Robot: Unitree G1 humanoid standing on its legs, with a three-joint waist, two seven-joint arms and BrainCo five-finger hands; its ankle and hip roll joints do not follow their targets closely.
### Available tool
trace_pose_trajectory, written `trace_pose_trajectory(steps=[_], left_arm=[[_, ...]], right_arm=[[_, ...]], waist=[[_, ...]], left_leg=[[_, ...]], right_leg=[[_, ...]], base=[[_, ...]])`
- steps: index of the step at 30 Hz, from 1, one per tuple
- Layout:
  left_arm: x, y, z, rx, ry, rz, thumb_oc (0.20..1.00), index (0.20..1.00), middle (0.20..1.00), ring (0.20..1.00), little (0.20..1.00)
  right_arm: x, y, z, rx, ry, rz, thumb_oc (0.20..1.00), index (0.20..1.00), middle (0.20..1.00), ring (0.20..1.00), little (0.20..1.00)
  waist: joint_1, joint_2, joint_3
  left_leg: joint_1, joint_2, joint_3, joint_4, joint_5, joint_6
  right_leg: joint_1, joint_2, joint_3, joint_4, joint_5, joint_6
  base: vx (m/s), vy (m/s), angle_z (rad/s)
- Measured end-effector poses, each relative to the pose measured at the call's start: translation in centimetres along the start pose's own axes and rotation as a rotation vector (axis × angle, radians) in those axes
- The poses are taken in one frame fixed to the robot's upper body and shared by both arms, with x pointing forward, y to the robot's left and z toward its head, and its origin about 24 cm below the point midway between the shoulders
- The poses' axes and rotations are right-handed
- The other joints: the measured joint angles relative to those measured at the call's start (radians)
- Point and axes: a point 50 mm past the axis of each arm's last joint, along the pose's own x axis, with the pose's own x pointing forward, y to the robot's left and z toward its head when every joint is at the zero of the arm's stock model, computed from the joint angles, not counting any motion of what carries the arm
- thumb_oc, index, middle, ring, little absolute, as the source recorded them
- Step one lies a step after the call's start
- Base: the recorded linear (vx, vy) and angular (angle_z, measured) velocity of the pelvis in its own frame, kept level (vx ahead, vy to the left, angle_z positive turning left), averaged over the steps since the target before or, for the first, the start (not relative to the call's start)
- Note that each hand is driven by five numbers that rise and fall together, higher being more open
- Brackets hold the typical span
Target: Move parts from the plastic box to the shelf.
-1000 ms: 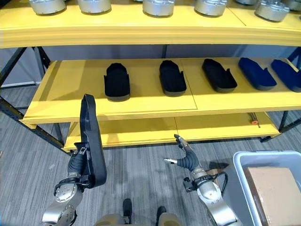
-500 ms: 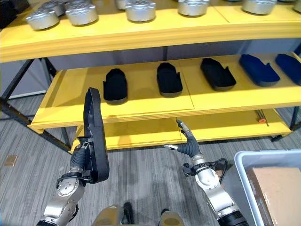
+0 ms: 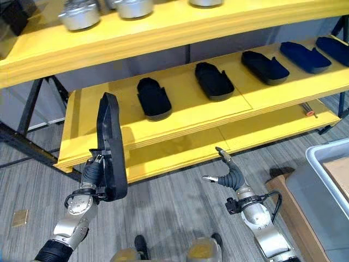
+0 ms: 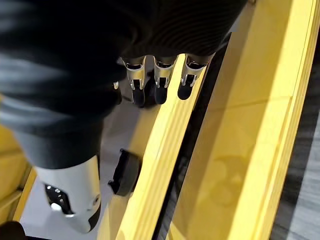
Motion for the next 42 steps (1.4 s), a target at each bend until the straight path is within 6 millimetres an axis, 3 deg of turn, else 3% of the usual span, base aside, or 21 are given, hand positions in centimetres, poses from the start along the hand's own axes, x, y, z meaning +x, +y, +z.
trace_pose_trajectory(steps=[1,3,4,5,6,7,8,9,10,11,12,13,14,17,22,29,36,42], left_arm=[[-0.2,0.2,-0.2,0.024,0.002,0.004,0.200,0.200,0.200,0.200,0.200],[-0.3,0.3,-0.2,0.073,-0.011,-0.003,0.200,0.200,0.200,0.200,0.200],[-0.5,0.9,0.3,0.112,-0.038,-0.003,0.200,0.200,0.200,0.200,0.200],[-0.6,1.5,0.4,0.142,-0.045,0.001,0.200,0.200,0.200,0.200,0.200],[-1.3,3.6,1.3,0.173,-0.071,0.050,0.200,0.200,0.200,0.200,0.200],[-1.6,4.6,1.4,0.163,-0.066,0.098,0.200,0.200,0.200,0.200,0.200],[-1.1,3.2,0.8,0.079,-0.040,0.113,0.200,0.200,0.200,0.200,0.200],[-0.3,0.8,1.5,0.038,-0.072,0.048,0.200,0.200,0.200,0.200,0.200],[0.7,-0.7,3.0,0.067,-0.133,-0.041,0.200,0.200,0.200,0.200,0.200],[0.8,-2.4,2.4,0.039,-0.115,-0.085,0.200,0.200,0.200,0.200,0.200],[-0.5,-1.8,0.9,0.032,-0.066,-0.073,0.200,0.200,0.200,0.200,0.200],[-1.4,-0.6,0.3,0.058,-0.047,-0.060,0.200,0.200,0.200,0.200,0.200],[-1.2,0.3,0.8,0.089,-0.063,-0.048,0.200,0.200,0.200,0.200,0.200],[-1.1,0.3,1.0,0.088,-0.067,-0.049,0.200,0.200,0.200,0.200,0.200],[-1.3,-0.4,0.6,0.079,-0.054,-0.077,0.200,0.200,0.200,0.200,0.200],[-1.5,-1.2,0.5,0.035,-0.037,-0.103,0.200,0.200,0.200,0.200,0.200],[-1.7,-1.1,0.2,0.038,-0.024,-0.101,0.200,0.200,0.200,0.200,0.200],[-1.7,-1.1,0.2,0.038,-0.021,-0.100,0.200,0.200,0.200,0.200,0.200]], right_arm=[[0.2,0.1,0.2,0.054,-0.010,-0.044,1.000,1.000,1.000,1.000,1.000],[0.2,0.3,1.1,0.085,-0.044,-0.049,1.000,1.000,1.000,1.000,1.000],[0.6,0.5,3.3,0.094,-0.138,-0.025,1.000,1.000,1.000,1.000,1.000],[0.8,0.8,3.8,0.098,-0.162,-0.008,1.000,1.000,1.000,1.000,1.000],[2.1,2.7,5.3,0.124,-0.213,0.066,1.000,1.000,1.000,1.000,1.000],[2.9,4.1,7.3,0.135,-0.294,0.126,1.000,1.000,1.000,1.000,1.000],[2.6,4.8,6.7,0.107,-0.270,0.175,1.000,1.000,1.000,1.000,1.000],[1.5,4.6,5.1,0.101,-0.205,0.159,1.000,1.000,1.000,1.000,1.000],[0.2,4.5,3.4,0.124,-0.138,0.132,1.000,1.000,1.000,1.000,1.000],[-0.3,2.4,1.3,0.034,-0.051,0.086,1.000,1.000,1.000,1.000,1.000],[-0.5,1.2,0.4,-0.020,-0.012,0.064,1.000,1.000,1.000,1.000,1.000],[-0.6,0.9,0.5,-0.041,-0.019,0.062,1.000,1.000,1.000,1.000,1.000],[-0.3,1.0,0.9,-0.038,-0.048,0.069,1.000,1.000,1.000,1.000,1.000],[0.8,1.2,1.9,-0.053,-0.104,0.077,1.000,1.000,1.000,1.000,1.000],[2.3,1.4,3.9,-0.076,-0.191,0.088,1.000,1.000,1.000,1.000,1.000],[2.1,1.9,3.0,0.048,-0.140,0.126,1.000,1.000,1.000,1.000,1.000],[1.5,2.8,1.3,0.124,-0.059,0.175,1.000,1.000,1.000,1.000,1.000],[1.4,2.9,1.2,0.191,-0.048,0.190,1.000,1.000,1.000,1.000,1.000]], waist=[[0.013,-0.018,0.009],[0.035,-0.049,0.000],[0.066,-0.082,0.001],[0.085,-0.098,0.000],[0.159,-0.156,0.013],[0.194,-0.145,0.049],[0.180,-0.091,0.038],[0.128,-0.041,0.021],[0.045,-0.109,0.013],[-0.010,-0.060,0.022],[-0.003,0.005,0.012],[0.005,0.042,0.006],[0.028,0.002,-0.017],[0.037,-0.011,-0.034],[0.049,-0.008,-0.037],[0.046,0.015,-0.054],[0.050,0.021,-0.062],[0.047,0.029,-0.070]], left_leg=[[-0.012,-0.005,0.001,0.018,-0.019,0.009],[-0.044,-0.012,0.008,0.021,-0.027,0.029],[-0.083,-0.015,0.052,0.025,-0.023,0.065],[-0.084,-0.019,0.086,0.013,-0.013,0.087],[-0.071,-0.027,0.172,0.041,-0.028,0.087],[-0.114,0.002,0.183,0.189,-0.137,0.111],[-0.124,0.005,0.147,0.192,-0.143,0.103],[-0.148,-0.012,0.009,0.065,-0.085,0.007],[-0.174,-0.106,-0.041,0.086,-0.101,0.086],[-0.100,-0.100,-0.077,0.235,-0.188,0.100],[0.017,-0.099,-0.081,0.052,-0.178,0.090],[0.079,-0.081,-0.063,-0.025,-0.119,0.105],[0.091,-0.093,-0.049,-0.037,-0.119,0.103],[0.089,-0.079,-0.058,-0.038,-0.111,0.090],[0.090,-0.059,-0.061,0.000,-0.105,0.083],[0.128,-0.051,-0.086,-0.044,-0.095,0.070],[0.139,-0.050,-0.083,-0.075,-0.094,0.069],[0.137,-0.050,-0.081,-0.073,-0.092,0.067]], right_leg=[[0.011,-0.005,-0.005,-0.019,0.056,-0.002],[-0.016,-0.005,-0.054,-0.065,0.171,-0.058],[-0.078,-0.006,-0.133,-0.104,0.324,-0.064],[-0.102,-0.009,-0.210,-0.124,0.397,-0.045],[-0.149,0.009,-0.455,-0.158,0.452,-0.102],[-0.154,-0.021,-0.550,-0.148,0.422,-0.069],[-0.161,-0.005,-0.487,-0.023,0.266,0.041],[-0.130,0.142,-0.252,-0.005,0.108,0.041],[-0.024,0.215,0.075,-0.126,-0.109,0.052],[0.045,0.267,0.234,-0.131,-0.090,-0.087],[0.022,0.275,0.212,-0.067,-0.098,-0.099],[0.013,0.300,0.125,-0.067,-0.094,-0.105],[-0.028,0.289,0.077,-0.069,-0.063,-0.114],[-0.019,0.303,0.034,-0.096,-0.028,-0.148],[0.023,0.321,0.030,-0.136,-0.013,-0.170],[0.072,0.334,0.005,-0.184,-0.003,-0.184],[0.076,0.336,0.003,-0.218,0.018,-0.165],[0.075,0.336,0.005,-0.225,0.027,-0.169]], base=[[-0.16,0.317,-0.03],[-0.23,0.240,-0.32],[-0.20,0.198,-0.69],[-0.10,0.152,-1.68],[0.09,0.104,-2.09],[0.19,-0.029,-1.87],[0.32,-0.110,0.24],[0.35,-0.144,2.57],[0.37,-0.148,3.83],[0.34,-0.208,2.60],[0.28,-0.227,0.92],[0.30,-0.279,-0.46],[0.21,-0.186,-0.18],[0.13,-0.084,0.04],[0.06,-0.030,-0.07],[0.07,-0.003,0.08],[0.02,-0.033,0.02],[0.00,-0.044,-0.02]])
